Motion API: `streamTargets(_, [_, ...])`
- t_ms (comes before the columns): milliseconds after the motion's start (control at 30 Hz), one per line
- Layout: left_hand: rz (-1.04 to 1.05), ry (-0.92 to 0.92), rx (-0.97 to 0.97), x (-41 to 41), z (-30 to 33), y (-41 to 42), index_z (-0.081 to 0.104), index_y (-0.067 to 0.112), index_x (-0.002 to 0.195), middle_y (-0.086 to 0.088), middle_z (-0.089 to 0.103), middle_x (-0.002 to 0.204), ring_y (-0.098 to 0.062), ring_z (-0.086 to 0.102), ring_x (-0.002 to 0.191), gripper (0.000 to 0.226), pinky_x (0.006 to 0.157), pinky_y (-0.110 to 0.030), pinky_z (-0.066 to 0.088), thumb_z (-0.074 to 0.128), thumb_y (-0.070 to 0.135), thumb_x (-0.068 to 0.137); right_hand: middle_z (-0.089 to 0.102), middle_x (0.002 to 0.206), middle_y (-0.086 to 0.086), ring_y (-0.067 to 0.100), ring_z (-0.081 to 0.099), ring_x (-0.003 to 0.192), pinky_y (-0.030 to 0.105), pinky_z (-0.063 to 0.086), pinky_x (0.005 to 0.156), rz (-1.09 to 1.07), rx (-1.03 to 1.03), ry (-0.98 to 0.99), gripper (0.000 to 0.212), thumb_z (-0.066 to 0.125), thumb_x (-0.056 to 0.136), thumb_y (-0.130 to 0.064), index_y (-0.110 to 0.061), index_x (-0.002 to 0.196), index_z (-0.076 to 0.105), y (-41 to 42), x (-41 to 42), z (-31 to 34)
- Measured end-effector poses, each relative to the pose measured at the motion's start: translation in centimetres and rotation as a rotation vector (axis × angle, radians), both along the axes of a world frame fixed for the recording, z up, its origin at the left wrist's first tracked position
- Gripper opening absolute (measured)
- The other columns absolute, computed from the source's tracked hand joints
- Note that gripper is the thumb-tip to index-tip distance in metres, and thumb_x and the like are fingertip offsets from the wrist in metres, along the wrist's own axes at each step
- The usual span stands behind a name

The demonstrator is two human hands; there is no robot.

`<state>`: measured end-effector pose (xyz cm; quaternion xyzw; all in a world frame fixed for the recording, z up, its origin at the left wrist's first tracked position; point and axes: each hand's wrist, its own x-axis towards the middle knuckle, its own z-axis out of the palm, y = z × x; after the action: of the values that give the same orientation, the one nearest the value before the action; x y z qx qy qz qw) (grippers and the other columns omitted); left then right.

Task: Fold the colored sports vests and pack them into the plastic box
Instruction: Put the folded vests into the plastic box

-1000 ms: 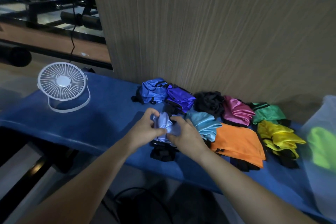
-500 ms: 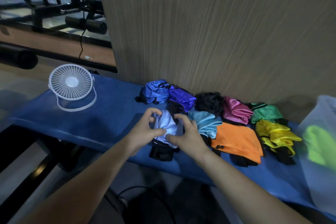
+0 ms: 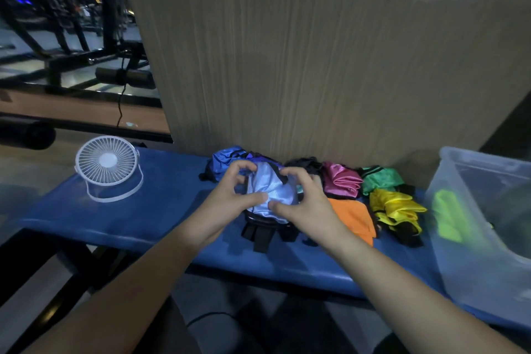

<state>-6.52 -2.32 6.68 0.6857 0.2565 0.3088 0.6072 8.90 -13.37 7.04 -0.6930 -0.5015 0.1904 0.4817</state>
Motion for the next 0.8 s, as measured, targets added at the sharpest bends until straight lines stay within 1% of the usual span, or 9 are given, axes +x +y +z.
streamTargets(67, [-0.008, -0.007, 0.041, 1.7, 1.9, -1.2, 0.054, 0.036, 0.112, -0.003, 0.055, 0.106, -0.008, 0.056, 0.089, 0.047, 0.077, -0.019, 0.047, 0.079, 0.021, 0.076, 0.042, 0.119, 0.000, -0.019, 0.045, 0.097, -0.003, 0.034, 0.078, -0.014, 0.028, -0.020, 0.057, 0.083, 0.076, -0.019, -0.040, 0.121, 0.055, -1.8, 1.3, 2.0])
streamTargets(133, [-0.036, -0.027, 0.066, 3.9, 3.5, -2.4, 0.054, 0.034, 0.111, -0.002, 0.054, 0.103, -0.003, 0.055, 0.084, 0.046, 0.073, -0.016, 0.045, 0.081, 0.016, 0.077, 0.042, 0.116, -0.001, -0.015, 0.046, 0.096, -0.003, 0.033, 0.078, -0.054, 0.049, -0.061, 0.058, 0.084, 0.076, -0.020, -0.041, 0.121, 0.055, -3.6, 2.9, 3.9])
streamTargets(300, [-0.144, -0.104, 0.095, 10.2, 7.1, -6.7, 0.054, 0.029, 0.112, -0.005, 0.059, 0.093, -0.011, 0.059, 0.077, 0.046, 0.069, -0.023, 0.048, 0.080, 0.011, 0.079, 0.043, 0.114, -0.003, -0.002, 0.051, 0.101, 0.001, 0.037, 0.082, -0.167, 0.063, -0.118, 0.059, 0.085, 0.074, -0.023, -0.039, 0.123, 0.056, -9.2, 7.9, 8.1])
streamTargets(400, [-0.198, -0.123, 0.111, 14.5, 8.9, -9.6, 0.055, 0.037, 0.107, -0.009, 0.058, 0.099, -0.017, 0.059, 0.084, 0.045, 0.074, -0.031, 0.048, 0.080, 0.024, 0.071, 0.044, 0.115, -0.003, 0.009, 0.055, 0.104, 0.018, 0.046, 0.095, -0.254, 0.075, -0.157, 0.060, 0.086, 0.072, -0.024, -0.038, 0.123, 0.057, -12.9, 11.2, 10.1])
streamTargets(500, [-0.274, -0.153, 0.122, 18.7, 10.5, -12.7, 0.056, 0.041, 0.104, -0.012, 0.058, 0.105, -0.018, 0.060, 0.090, 0.046, 0.082, -0.034, 0.050, 0.081, 0.030, 0.067, 0.045, 0.119, 0.003, 0.017, 0.059, 0.099, 0.032, 0.052, 0.093, -0.327, 0.082, -0.179, 0.059, 0.088, 0.068, -0.030, -0.046, 0.115, 0.056, -16.7, 14.4, 11.7])
streamTargets(567, [-0.318, -0.163, 0.122, 21.3, 11.4, -14.8, 0.056, 0.039, 0.106, -0.018, 0.059, 0.113, -0.018, 0.060, 0.090, 0.048, 0.085, -0.038, 0.051, 0.081, 0.030, 0.066, 0.049, 0.121, 0.005, 0.016, 0.062, 0.099, 0.034, 0.053, 0.093, -0.390, 0.088, -0.197, 0.058, 0.085, 0.057, -0.044, -0.050, 0.107, 0.056, -19.0, 16.5, 12.5])
streamTargets(633, [-0.349, -0.172, 0.125, 23.9, 12.1, -16.8, 0.054, 0.035, 0.109, -0.019, 0.058, 0.116, -0.018, 0.059, 0.089, 0.048, 0.081, -0.035, 0.051, 0.081, 0.025, 0.070, 0.054, 0.122, 0.008, 0.017, 0.065, 0.100, 0.036, 0.055, 0.093, -0.430, 0.078, -0.199, 0.065, 0.079, 0.048, -0.054, -0.047, 0.109, 0.058, -21.2, 18.9, 13.2])
streamTargets(733, [-0.395, -0.144, 0.127, 27.4, 12.6, -19.5, 0.052, 0.029, 0.114, -0.011, 0.057, 0.113, -0.017, 0.057, 0.088, 0.046, 0.070, -0.025, 0.050, 0.079, 0.012, 0.082, 0.055, 0.119, 0.012, 0.020, 0.066, 0.100, 0.041, 0.055, 0.094, -0.472, 0.027, -0.202, 0.073, 0.080, 0.048, -0.056, -0.043, 0.116, 0.058, -24.3, 22.2, 13.6])
streamTargets(800, [-0.422, -0.124, 0.131, 29.2, 12.4, -20.8, 0.051, 0.029, 0.116, -0.007, 0.056, 0.112, -0.016, 0.057, 0.090, 0.048, 0.070, -0.026, 0.050, 0.081, 0.017, 0.079, 0.055, 0.119, 0.013, 0.020, 0.065, 0.100, 0.038, 0.055, 0.093, -0.488, 0.003, -0.194, 0.074, 0.080, 0.048, -0.057, -0.042, 0.116, 0.058, -26.0, 23.8, 13.6])
